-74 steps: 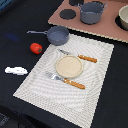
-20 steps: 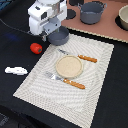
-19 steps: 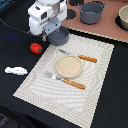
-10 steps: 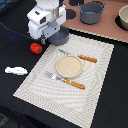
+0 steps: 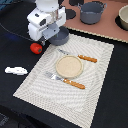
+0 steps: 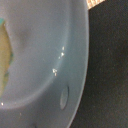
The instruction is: Place the pan onto the stove and place the fish and sausage into the pan.
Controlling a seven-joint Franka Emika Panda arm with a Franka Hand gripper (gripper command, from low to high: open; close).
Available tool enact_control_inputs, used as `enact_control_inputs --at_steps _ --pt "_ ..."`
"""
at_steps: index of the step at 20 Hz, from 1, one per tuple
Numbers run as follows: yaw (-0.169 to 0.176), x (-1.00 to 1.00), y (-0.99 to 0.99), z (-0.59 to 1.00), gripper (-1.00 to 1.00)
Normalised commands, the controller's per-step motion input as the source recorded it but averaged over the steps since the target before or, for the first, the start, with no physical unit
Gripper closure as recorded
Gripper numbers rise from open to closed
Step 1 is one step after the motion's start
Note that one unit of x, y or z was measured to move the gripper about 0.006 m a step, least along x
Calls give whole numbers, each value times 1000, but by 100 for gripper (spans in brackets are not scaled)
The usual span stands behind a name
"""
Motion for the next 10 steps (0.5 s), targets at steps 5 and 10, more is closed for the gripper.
enact_control_inputs --at_steps 5,10 --pt "-7 1 0 -124 100" --pt "-7 2 0 -127 100"
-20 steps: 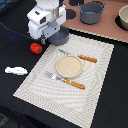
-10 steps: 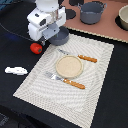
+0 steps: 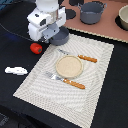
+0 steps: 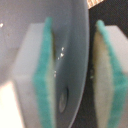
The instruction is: Place the pan onto the stove and place the fish and sausage into the pan.
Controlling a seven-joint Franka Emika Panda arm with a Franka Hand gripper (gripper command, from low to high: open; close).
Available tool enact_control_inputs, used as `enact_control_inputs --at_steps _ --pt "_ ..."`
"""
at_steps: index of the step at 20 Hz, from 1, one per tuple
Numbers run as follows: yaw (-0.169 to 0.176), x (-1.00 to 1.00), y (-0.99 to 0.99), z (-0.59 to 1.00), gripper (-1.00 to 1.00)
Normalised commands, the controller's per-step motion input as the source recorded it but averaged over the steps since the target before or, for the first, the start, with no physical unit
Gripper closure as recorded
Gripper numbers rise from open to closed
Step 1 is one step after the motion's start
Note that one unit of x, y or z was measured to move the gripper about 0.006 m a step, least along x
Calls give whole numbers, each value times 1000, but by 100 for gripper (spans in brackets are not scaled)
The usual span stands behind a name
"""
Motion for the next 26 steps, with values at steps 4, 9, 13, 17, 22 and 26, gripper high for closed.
enact_control_inputs --at_steps 4,9,13,17,22,26 --pt "-20 64 0 70 100" --pt "-97 146 14 859 100" --pt "-104 91 6 1000 100" --pt "-72 9 66 914 100" --pt "-30 0 302 655 100" --pt "0 -71 487 307 100"
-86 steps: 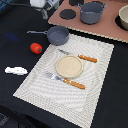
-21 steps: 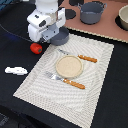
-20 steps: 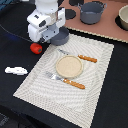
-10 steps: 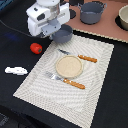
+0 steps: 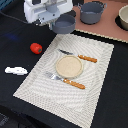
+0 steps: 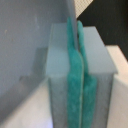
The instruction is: Place the pan onto the stove and place the fish and sausage into the pan.
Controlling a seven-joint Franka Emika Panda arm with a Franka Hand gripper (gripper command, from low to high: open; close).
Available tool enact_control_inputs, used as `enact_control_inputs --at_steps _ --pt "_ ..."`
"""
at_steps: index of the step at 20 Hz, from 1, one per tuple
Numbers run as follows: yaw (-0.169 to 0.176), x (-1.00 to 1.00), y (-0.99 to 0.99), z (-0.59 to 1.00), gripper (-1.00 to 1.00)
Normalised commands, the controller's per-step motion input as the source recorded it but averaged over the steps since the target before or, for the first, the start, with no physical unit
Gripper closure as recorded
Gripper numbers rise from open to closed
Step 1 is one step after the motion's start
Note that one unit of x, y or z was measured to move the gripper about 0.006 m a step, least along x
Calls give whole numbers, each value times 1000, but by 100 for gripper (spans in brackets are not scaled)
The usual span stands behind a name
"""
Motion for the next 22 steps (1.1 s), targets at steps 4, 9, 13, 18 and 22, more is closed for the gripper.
enact_control_inputs --at_steps 4,9,13,18,22 --pt "2 -13 650 149 100" --pt "36 -18 723 31 100" --pt "85 -182 588 0 100" --pt "104 -195 577 0 100" --pt "93 -66 437 0 100"
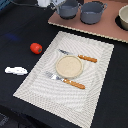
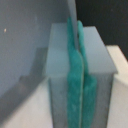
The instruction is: Place the pan onto the stove and place the fish and sausage into the pan.
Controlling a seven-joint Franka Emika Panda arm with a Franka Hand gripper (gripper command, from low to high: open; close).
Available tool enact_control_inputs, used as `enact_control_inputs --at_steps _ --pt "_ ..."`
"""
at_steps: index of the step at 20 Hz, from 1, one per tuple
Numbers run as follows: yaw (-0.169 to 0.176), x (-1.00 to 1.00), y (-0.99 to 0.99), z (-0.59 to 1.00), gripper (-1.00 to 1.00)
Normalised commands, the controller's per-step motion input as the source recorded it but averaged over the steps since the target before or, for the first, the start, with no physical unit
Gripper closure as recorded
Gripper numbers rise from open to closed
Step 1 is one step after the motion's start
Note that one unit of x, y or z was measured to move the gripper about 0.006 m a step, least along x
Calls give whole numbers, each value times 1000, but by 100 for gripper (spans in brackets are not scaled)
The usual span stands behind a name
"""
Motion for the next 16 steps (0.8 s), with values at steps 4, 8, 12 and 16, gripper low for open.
enact_control_inputs --at_steps 4,8,12,16 --pt "43 3 226 -56 100" --pt "36 53 211 -121 100" --pt "54 6 379 -181 100" --pt "58 4 399 -182 100"
